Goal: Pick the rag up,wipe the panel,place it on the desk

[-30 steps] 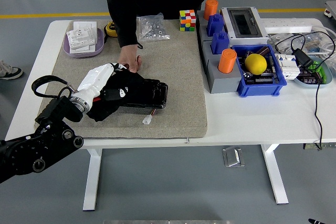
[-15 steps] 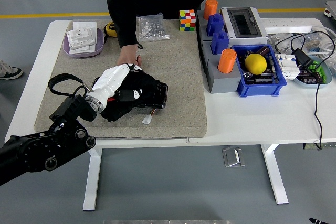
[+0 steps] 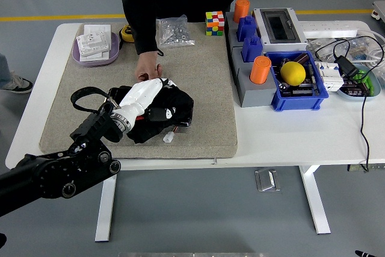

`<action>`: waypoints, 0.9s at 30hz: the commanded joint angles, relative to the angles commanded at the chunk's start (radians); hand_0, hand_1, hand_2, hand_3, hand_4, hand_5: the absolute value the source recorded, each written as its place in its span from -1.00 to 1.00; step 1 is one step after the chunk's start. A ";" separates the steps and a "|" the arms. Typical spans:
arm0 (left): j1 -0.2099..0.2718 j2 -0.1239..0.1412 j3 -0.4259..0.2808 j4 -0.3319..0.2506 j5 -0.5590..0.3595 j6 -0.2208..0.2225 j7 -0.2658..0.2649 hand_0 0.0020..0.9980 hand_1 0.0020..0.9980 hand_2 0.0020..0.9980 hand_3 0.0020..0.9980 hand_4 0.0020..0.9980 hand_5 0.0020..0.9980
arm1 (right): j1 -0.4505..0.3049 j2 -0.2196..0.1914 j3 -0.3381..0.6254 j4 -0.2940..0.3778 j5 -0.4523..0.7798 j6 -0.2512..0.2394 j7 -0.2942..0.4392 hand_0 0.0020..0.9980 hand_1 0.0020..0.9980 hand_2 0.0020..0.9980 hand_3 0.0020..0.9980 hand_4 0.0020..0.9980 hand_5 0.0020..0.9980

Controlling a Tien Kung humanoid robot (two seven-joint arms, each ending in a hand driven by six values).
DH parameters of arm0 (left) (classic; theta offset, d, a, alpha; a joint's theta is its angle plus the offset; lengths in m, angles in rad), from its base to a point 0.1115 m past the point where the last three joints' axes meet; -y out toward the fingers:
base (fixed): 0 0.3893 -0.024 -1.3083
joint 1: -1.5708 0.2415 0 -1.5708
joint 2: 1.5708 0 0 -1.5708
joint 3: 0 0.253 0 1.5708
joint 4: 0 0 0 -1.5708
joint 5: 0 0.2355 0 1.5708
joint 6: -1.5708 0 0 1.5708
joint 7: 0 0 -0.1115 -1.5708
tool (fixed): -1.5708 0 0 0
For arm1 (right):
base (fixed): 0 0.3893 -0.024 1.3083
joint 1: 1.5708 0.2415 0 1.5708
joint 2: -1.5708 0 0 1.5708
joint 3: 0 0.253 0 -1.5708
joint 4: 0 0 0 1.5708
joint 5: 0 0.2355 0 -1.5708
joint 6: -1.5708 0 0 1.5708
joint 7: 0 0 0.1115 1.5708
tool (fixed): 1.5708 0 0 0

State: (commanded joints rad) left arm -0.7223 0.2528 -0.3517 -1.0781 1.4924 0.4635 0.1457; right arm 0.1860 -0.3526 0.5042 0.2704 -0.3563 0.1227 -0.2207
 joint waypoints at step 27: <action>-0.034 -0.041 0.018 0.043 -0.001 0.007 0.010 -0.39 -0.63 0.14 0.08 -0.28 -1.00 | 0.003 0.002 -0.012 -0.002 0.005 0.003 -0.001 0.57 0.29 0.43 0.32 1.00 0.08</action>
State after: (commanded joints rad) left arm -0.7567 0.2119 -0.3337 -1.0350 1.4916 0.4702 0.1559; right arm 0.1888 -0.3505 0.4923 0.2682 -0.3516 0.1253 -0.2213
